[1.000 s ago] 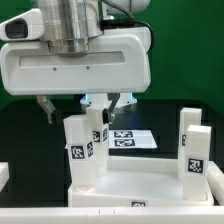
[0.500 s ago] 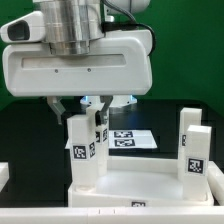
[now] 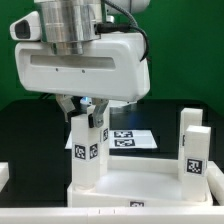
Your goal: Assemble desk
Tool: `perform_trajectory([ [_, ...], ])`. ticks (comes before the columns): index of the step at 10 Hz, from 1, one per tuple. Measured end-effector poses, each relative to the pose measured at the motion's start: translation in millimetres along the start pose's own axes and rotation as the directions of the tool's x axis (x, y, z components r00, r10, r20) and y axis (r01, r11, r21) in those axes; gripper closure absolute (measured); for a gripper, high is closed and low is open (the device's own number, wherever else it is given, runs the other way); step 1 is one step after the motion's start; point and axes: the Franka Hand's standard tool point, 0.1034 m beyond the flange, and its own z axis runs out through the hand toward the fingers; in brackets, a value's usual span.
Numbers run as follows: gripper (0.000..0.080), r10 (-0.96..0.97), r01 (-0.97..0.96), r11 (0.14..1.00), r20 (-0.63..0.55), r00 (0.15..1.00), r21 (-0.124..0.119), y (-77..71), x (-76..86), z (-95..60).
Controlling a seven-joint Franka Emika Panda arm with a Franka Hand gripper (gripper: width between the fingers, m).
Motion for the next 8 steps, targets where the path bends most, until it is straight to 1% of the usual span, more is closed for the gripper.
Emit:
perform_trajectory([
  [1,0.0517,0.198,-0.198,0.98,0.0,0.98,0.005,-4.6,-0.4,0.8],
  [2,0.0517,0.367,-0.367,0.93,-0.01,0.93,0.034,-9.3,0.7,1.5],
  [3,0.0515,0.551,-0.548,0.83,-0.003,0.834,0.104,-15.0,1.7,2.2],
  [4,0.0515,0.613,-0.608,0.782,0.009,0.79,0.139,-17.1,2.7,2.1],
  [5,0.0515,0.646,-0.642,0.753,0.023,0.763,0.144,-17.0,3.1,2.1],
  [6,0.0514,0.685,-0.682,0.717,0.032,0.727,0.143,-18.3,2.3,2.2],
  [7,0.0514,0.679,-0.676,0.723,0.031,0.733,0.143,-18.7,1.9,2.4],
  [8,0.0305,0.64,-0.636,0.758,0.024,0.768,0.144,-18.7,1.9,2.4],
])
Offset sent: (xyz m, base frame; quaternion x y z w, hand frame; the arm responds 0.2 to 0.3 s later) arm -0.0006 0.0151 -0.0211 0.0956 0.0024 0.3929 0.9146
